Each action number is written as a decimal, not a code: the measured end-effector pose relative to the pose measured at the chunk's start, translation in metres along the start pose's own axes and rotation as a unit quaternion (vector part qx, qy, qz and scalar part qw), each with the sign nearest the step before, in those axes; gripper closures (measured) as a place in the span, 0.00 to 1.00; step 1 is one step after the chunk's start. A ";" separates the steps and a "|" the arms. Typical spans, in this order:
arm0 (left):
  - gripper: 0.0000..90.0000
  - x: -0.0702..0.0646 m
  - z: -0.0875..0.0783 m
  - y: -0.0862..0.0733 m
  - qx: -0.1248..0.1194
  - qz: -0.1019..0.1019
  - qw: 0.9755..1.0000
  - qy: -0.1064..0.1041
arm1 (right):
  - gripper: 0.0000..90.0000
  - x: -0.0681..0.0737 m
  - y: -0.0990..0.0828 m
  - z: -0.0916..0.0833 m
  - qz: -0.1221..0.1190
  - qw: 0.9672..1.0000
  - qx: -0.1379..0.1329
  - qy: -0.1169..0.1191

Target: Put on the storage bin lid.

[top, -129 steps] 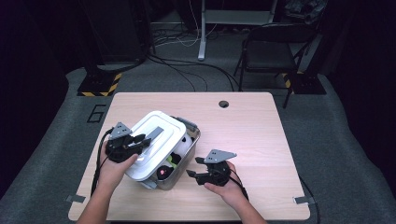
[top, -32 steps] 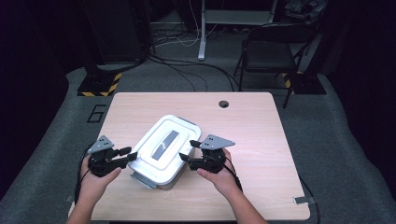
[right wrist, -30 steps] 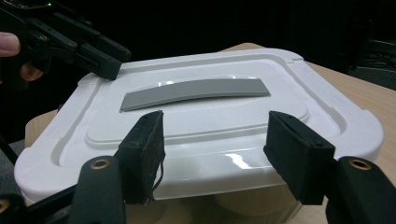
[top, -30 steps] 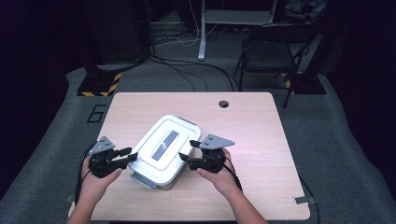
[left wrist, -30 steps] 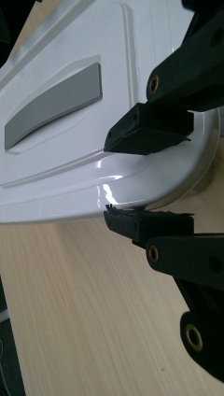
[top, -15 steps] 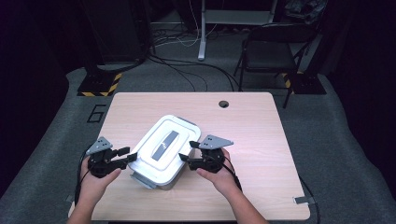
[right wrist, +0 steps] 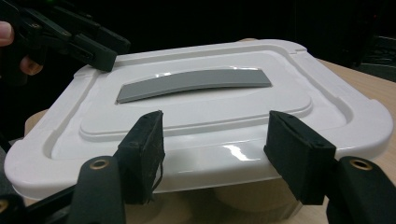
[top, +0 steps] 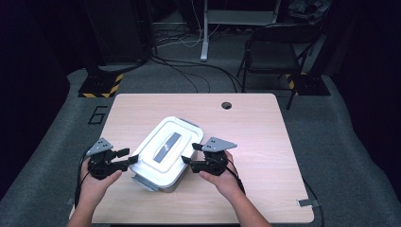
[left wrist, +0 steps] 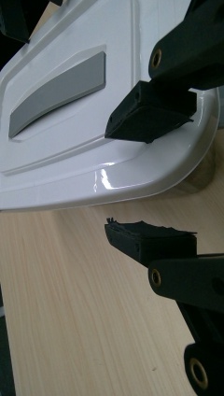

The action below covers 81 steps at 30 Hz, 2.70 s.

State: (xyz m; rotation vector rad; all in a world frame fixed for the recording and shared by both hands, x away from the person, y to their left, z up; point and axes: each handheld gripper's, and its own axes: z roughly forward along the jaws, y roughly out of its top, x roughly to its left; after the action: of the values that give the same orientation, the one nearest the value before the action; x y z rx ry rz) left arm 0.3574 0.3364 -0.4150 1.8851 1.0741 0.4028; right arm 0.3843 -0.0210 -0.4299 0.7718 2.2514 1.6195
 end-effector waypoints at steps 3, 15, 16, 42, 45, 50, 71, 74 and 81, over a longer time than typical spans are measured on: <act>0.52 0.002 0.000 0.001 0.000 0.000 1.000 0.001 | 0.40 0.001 0.000 0.000 -0.003 1.000 0.002 0.000; 0.51 0.008 -0.006 0.003 -0.012 -0.008 1.000 0.007 | 0.39 0.003 -0.001 -0.005 -0.005 1.000 0.007 -0.004; 0.51 0.009 -0.007 0.003 -0.012 -0.009 1.000 0.009 | 0.39 0.003 -0.001 -0.005 -0.005 1.000 0.007 -0.004; 0.49 0.030 0.003 0.012 -0.030 -0.031 0.999 0.010 | 0.39 -0.014 -0.023 -0.042 0.017 0.997 0.019 -0.076; 0.49 0.035 0.002 0.012 -0.034 -0.035 0.999 0.014 | 0.39 -0.016 -0.027 -0.047 0.021 0.996 0.021 -0.087; 0.48 0.045 0.002 0.009 -0.040 -0.047 0.998 0.023 | 0.39 -0.022 -0.032 -0.053 0.023 0.994 0.026 -0.103; 0.47 0.082 0.026 -0.030 -0.011 -0.085 0.995 0.057 | 0.38 -0.057 -0.057 -0.059 0.063 0.984 0.055 -0.157; 0.47 0.083 0.032 -0.036 0.002 -0.084 0.995 0.059 | 0.38 -0.060 -0.060 -0.058 0.064 0.982 0.061 -0.167; 0.46 0.080 0.047 -0.043 0.029 -0.059 0.996 0.064 | 0.38 -0.066 -0.070 -0.055 0.070 0.978 0.082 -0.177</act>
State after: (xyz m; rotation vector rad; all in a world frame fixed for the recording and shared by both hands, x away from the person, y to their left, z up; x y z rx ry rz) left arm 0.4107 0.3850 -0.4874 1.8560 1.2891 0.4317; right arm 0.3923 -0.1178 -0.4827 1.1805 2.1267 1.2382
